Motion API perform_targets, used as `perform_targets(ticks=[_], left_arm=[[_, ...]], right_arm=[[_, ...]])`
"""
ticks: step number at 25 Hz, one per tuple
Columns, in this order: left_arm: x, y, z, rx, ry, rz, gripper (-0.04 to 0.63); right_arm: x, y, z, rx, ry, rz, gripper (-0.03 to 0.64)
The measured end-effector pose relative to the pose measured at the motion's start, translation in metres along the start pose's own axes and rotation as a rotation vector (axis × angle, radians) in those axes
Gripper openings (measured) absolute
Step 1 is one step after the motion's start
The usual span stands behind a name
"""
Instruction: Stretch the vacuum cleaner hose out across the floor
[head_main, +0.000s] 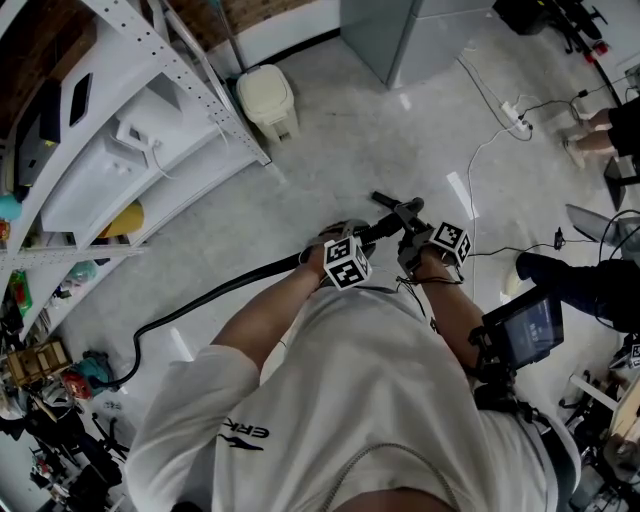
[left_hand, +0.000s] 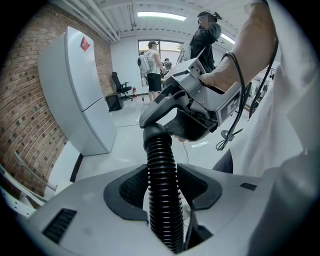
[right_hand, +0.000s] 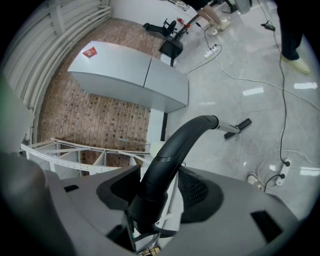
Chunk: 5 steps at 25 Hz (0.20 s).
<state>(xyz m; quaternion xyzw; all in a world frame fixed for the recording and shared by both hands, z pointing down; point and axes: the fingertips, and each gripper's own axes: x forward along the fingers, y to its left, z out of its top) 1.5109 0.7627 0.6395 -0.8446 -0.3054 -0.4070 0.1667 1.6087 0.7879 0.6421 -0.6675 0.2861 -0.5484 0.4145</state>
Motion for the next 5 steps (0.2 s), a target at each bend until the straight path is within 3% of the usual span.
perform_targets(ticks=[5], left_arm=[[-0.0001,-0.0014,-0.0049,0.006,0.009,0.004,0.173]], right_arm=[[-0.0004,0.0001,-0.0046,0.004,0.000,-0.004,0.232]])
